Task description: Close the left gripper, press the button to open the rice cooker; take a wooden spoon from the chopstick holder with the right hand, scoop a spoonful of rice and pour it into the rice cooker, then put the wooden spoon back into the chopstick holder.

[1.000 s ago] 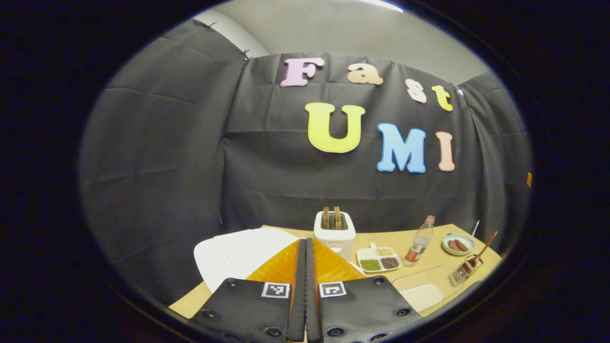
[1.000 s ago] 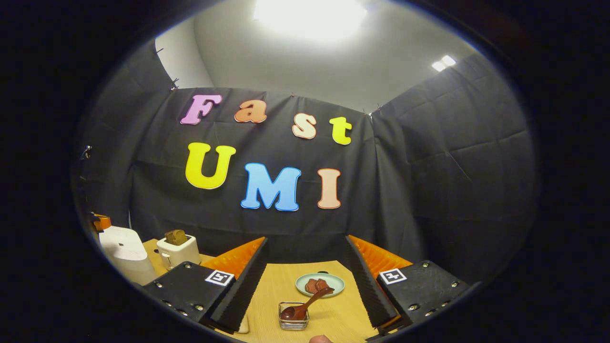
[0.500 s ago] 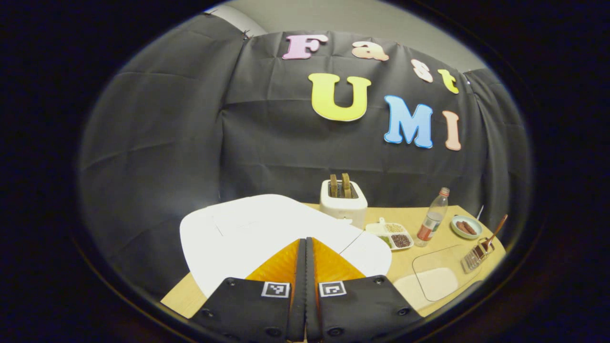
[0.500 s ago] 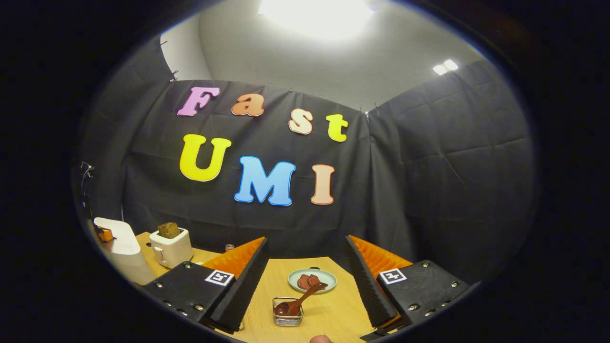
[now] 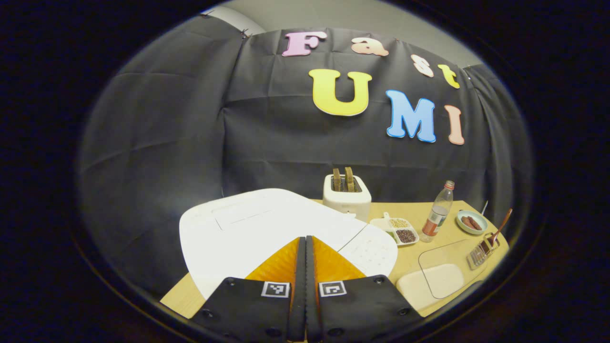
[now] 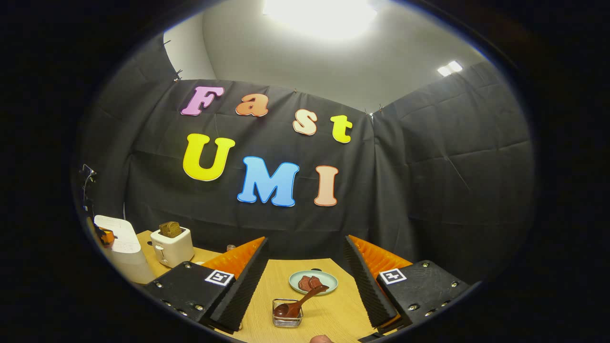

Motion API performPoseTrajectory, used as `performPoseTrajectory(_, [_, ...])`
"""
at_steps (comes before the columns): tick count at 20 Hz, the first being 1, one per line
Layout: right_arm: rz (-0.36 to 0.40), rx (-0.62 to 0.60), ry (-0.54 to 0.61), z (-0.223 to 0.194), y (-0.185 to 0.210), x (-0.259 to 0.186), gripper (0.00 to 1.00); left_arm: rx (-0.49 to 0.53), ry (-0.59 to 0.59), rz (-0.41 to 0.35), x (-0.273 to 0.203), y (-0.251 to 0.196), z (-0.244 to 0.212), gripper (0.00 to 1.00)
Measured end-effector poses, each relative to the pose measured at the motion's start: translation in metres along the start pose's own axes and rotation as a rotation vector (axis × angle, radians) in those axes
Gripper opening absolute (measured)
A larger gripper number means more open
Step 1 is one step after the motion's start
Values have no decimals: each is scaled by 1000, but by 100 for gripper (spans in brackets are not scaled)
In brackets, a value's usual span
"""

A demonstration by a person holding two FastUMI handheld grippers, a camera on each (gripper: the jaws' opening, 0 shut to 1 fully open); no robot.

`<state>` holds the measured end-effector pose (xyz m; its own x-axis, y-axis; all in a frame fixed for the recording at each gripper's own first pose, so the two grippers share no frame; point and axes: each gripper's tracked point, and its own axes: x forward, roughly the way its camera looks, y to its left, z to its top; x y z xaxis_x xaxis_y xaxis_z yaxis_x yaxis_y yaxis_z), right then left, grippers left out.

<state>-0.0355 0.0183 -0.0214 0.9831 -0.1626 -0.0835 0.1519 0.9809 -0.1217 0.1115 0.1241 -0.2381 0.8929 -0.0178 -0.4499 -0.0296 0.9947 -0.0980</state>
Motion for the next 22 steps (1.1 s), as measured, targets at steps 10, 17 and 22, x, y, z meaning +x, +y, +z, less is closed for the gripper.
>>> performPoseTrajectory(10, [52,50,-36,5,-24,17,95,124,-239,134,-54,-5,102,8])
performPoseTrajectory(17, [91,108,-34,-5,-35,35,95,96,-358,112,-125,-43,136,36])
performPoseTrajectory(22, [101,121,-12,-19,-42,59,95,96,-430,70,-166,-77,155,97])
